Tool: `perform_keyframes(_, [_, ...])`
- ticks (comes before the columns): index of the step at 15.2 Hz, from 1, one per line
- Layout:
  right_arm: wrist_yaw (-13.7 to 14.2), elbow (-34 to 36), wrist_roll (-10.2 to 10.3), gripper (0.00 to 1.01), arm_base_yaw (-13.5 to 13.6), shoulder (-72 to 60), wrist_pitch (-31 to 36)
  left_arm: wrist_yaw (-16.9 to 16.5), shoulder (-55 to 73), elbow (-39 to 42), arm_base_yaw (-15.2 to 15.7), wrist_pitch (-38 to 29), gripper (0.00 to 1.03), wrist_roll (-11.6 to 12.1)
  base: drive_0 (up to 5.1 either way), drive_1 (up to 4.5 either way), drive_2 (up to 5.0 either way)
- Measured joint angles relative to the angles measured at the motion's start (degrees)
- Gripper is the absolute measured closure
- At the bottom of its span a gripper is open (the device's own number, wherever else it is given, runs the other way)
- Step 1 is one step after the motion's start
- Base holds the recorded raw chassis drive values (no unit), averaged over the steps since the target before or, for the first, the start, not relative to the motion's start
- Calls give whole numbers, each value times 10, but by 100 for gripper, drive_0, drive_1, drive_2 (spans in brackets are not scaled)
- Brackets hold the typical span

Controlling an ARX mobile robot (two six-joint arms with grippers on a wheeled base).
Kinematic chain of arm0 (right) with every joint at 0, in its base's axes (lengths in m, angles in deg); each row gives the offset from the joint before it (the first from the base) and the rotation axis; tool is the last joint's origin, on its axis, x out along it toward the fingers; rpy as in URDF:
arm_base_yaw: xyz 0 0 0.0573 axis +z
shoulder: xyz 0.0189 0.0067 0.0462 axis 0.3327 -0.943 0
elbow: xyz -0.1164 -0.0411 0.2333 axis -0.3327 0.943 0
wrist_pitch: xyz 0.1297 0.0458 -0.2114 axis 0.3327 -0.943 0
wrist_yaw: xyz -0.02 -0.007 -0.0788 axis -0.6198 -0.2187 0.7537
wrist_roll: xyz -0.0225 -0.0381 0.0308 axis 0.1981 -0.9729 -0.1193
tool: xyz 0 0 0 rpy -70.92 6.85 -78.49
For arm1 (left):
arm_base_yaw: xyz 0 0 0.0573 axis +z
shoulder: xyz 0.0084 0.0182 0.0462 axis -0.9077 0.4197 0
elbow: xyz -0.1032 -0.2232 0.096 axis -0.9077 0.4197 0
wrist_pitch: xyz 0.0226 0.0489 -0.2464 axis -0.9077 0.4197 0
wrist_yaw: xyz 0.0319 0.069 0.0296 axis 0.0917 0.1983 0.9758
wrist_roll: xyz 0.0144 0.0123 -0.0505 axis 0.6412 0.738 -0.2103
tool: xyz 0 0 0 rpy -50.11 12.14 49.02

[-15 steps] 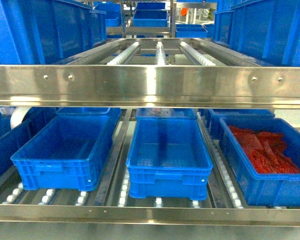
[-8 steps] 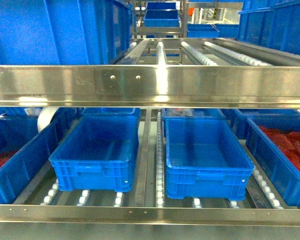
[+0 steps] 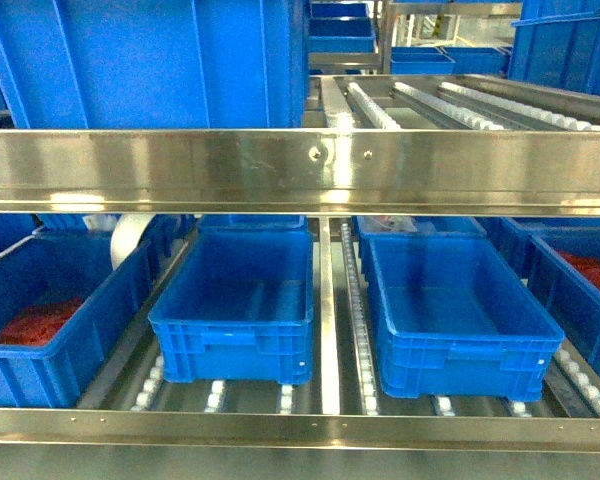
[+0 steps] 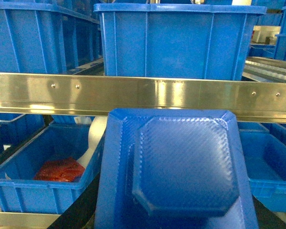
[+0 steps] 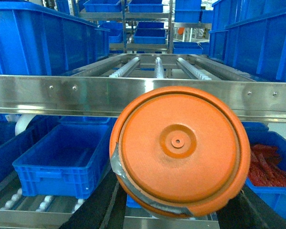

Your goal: Sort blue parts and orange caps into right shelf containers

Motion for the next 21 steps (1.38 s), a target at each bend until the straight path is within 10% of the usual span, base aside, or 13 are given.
perform_keyframes(21, [2,0,0,58,0,0,0,1,0,0,0,0,61,0,0,0,0])
